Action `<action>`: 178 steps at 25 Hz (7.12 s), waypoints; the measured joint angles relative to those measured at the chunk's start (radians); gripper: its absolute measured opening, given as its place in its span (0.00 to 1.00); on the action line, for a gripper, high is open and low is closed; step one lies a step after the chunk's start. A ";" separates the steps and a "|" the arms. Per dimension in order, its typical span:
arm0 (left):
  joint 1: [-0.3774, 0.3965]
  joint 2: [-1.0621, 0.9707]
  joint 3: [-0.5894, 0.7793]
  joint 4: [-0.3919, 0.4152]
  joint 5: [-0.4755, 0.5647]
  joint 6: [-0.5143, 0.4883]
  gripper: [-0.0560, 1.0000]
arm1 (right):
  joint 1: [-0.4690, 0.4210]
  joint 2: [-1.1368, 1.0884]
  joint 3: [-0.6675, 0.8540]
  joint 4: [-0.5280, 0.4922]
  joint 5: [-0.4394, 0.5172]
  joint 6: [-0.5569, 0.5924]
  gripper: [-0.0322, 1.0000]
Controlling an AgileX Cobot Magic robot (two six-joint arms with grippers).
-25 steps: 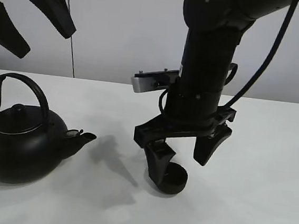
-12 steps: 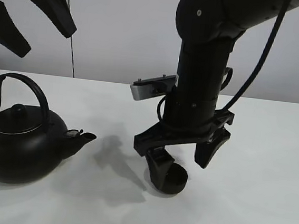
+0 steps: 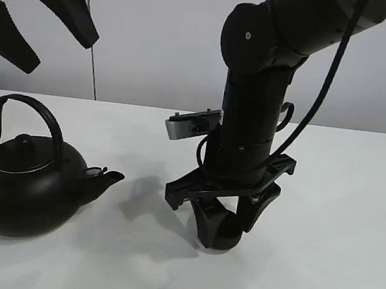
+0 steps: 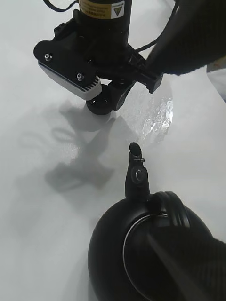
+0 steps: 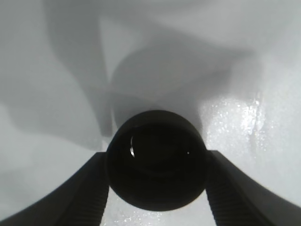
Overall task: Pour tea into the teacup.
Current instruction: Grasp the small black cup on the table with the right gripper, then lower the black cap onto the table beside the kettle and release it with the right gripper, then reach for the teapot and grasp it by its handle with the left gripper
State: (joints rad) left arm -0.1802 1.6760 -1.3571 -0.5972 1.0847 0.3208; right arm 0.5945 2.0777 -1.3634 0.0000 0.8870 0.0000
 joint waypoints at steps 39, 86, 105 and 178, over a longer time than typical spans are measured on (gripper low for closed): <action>0.000 0.000 0.000 0.000 -0.008 0.000 0.65 | 0.089 0.034 -0.116 0.086 -0.088 0.216 0.42; 0.000 0.000 0.000 0.000 -0.015 0.000 0.65 | 0.089 0.044 -0.144 0.039 -0.091 0.218 0.47; 0.000 0.000 0.000 0.000 -0.015 0.000 0.65 | -0.336 -0.275 -0.144 -0.394 0.026 0.283 0.47; 0.000 0.000 0.000 0.000 -0.015 0.000 0.65 | -0.613 -2.097 0.895 -0.020 0.198 0.006 0.47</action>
State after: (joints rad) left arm -0.1802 1.6760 -1.3571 -0.5972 1.0693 0.3208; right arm -0.0183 -0.0196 -0.4682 -0.0196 1.0849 0.0060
